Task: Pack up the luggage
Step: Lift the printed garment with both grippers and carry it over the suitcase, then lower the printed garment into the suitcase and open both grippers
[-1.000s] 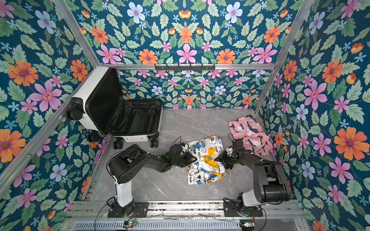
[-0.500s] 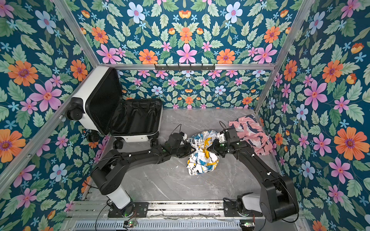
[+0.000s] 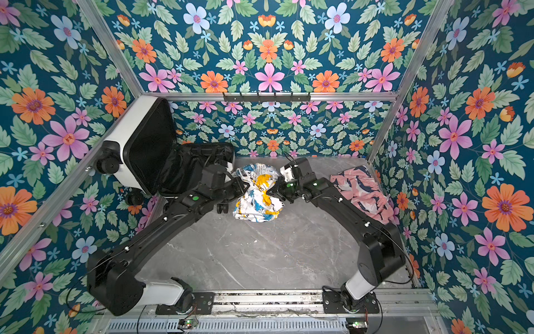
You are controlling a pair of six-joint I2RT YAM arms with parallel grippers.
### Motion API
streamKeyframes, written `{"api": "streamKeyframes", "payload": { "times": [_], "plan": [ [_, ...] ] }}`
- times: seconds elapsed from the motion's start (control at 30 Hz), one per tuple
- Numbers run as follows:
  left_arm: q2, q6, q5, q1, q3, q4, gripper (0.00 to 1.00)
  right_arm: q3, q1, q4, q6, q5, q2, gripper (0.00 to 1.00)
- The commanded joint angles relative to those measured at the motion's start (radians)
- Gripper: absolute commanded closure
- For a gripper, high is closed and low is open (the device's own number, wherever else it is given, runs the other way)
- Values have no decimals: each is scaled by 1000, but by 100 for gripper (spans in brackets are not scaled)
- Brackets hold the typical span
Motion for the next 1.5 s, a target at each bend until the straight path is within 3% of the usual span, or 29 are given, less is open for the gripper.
{"api": "streamKeyframes", "payload": {
  "times": [0.0, 0.33, 0.77, 1.0, 1.2, 1.27, 1.33, 1.4, 1.43, 1.47],
  "plan": [
    [-19, 100, -45, 75, 40, -115, 100, 130, 33, 49, 47, -29, 123, 100],
    [49, 244, -112, 341, 224, -206, 100, 619, 97, 110, 136, -85, 510, 100],
    [202, 328, -203, 478, 314, -32, 100, 1165, 152, 240, 220, -38, 942, 100],
    [367, 386, -180, 524, 447, -50, 100, 1252, 165, 333, 251, 50, 1056, 100],
    [444, 390, -144, 576, 466, -44, 100, 1296, 172, 326, 261, 117, 1128, 100],
    [468, 398, -128, 586, 465, -32, 100, 1322, 173, 317, 266, 125, 1155, 90],
    [509, 409, -105, 596, 474, -29, 100, 1325, 172, 324, 269, 132, 1167, 63],
    [554, 418, -74, 609, 488, -30, 100, 1323, 172, 325, 263, 137, 1166, 42],
    [580, 424, -54, 617, 493, -29, 100, 1321, 172, 325, 258, 138, 1163, 22],
    [601, 431, -47, 621, 500, -34, 100, 1317, 173, 328, 253, 137, 1159, 12]
  ]
}}
